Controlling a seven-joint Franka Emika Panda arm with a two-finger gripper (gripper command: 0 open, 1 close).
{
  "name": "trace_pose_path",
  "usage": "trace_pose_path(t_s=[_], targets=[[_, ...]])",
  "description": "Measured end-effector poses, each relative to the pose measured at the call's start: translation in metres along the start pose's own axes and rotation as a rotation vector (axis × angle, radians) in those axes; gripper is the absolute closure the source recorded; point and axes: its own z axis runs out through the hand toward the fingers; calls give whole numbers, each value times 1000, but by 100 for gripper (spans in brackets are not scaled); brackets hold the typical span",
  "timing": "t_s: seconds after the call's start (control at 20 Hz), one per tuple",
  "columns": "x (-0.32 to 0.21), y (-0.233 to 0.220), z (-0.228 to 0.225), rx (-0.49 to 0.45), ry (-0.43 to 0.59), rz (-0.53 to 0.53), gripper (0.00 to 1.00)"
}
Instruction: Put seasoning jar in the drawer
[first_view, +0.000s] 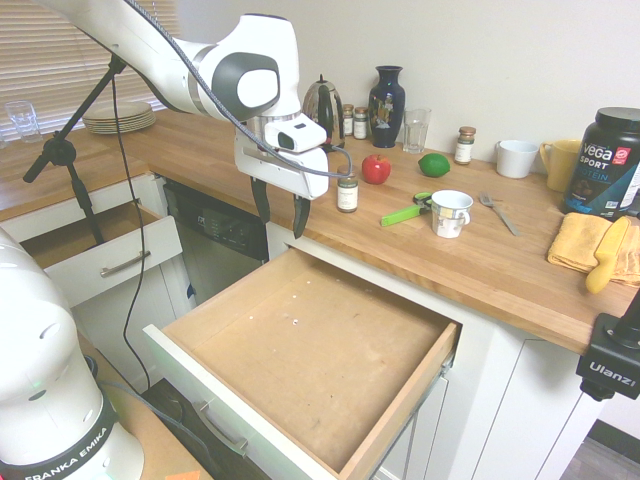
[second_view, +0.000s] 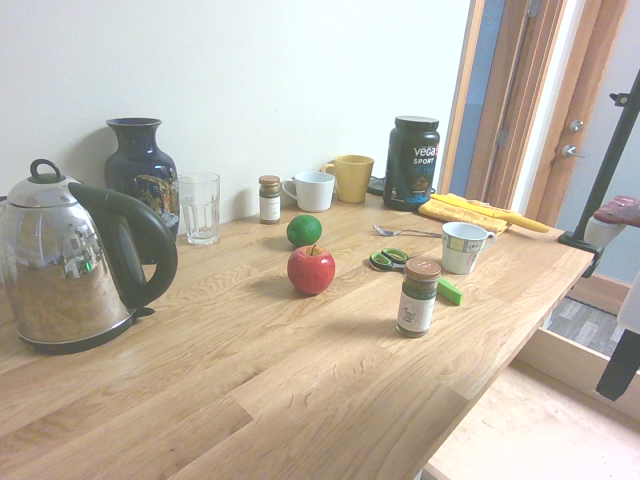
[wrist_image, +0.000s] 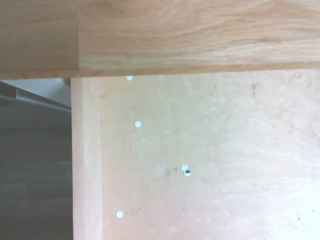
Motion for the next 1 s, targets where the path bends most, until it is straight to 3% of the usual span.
trace_pose_path(t_s=[0.6,1.0], targets=[[7,5,3,11,8,11,0],[37,-30,3,23,9,9,0]])
